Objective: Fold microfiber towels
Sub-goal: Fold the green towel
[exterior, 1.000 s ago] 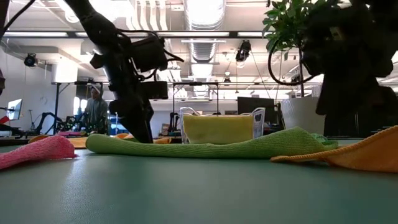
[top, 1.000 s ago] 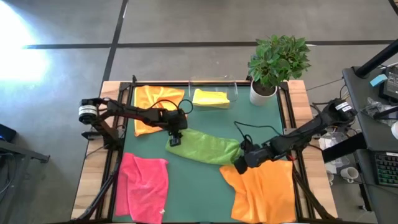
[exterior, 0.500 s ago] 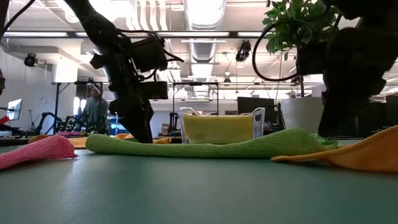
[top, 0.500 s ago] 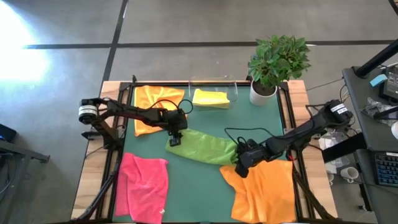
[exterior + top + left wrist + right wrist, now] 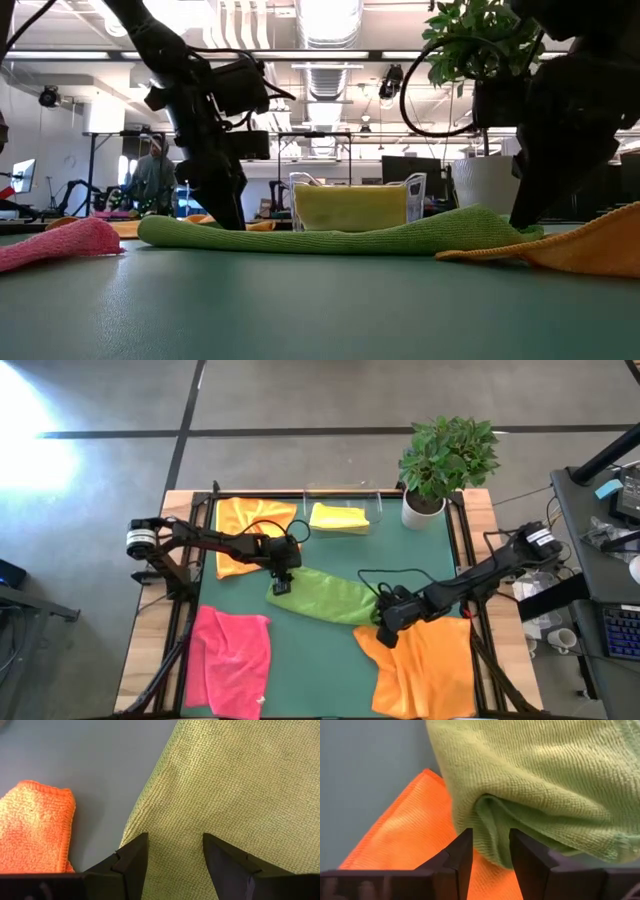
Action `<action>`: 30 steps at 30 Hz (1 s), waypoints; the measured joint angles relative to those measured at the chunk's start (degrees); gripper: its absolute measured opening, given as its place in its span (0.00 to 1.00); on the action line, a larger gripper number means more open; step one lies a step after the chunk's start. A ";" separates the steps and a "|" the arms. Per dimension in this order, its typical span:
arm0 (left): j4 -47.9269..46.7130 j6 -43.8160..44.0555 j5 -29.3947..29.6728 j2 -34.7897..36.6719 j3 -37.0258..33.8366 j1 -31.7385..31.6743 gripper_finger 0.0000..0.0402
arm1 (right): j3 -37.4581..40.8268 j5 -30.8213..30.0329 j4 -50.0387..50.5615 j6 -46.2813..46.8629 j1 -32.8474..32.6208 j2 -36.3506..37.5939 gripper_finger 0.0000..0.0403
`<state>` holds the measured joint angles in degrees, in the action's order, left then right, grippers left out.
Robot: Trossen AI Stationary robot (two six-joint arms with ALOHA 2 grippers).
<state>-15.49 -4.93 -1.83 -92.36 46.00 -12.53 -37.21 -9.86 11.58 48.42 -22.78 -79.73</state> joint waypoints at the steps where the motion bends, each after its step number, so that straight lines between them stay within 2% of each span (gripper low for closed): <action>1: 0.00 0.00 0.00 0.00 0.00 0.00 0.43 | 0.00 0.13 0.06 -0.02 0.06 -0.33 0.28; 12: -0.02 0.00 0.02 0.02 -0.02 0.00 0.43 | 0.02 1.36 -0.10 1.77 0.46 -0.18 0.16; 19: -0.07 0.00 0.02 0.02 -0.26 -0.13 0.43 | 0.03 1.62 0.36 2.06 0.43 1.26 0.03; 30: -0.94 0.02 0.04 0.02 -0.43 -0.22 0.43 | 0.02 4.36 1.64 3.37 0.11 1.59 0.02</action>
<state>-16.42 -4.91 -1.78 -92.33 45.57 -12.75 -37.19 -5.50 13.22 51.79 -22.67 -78.14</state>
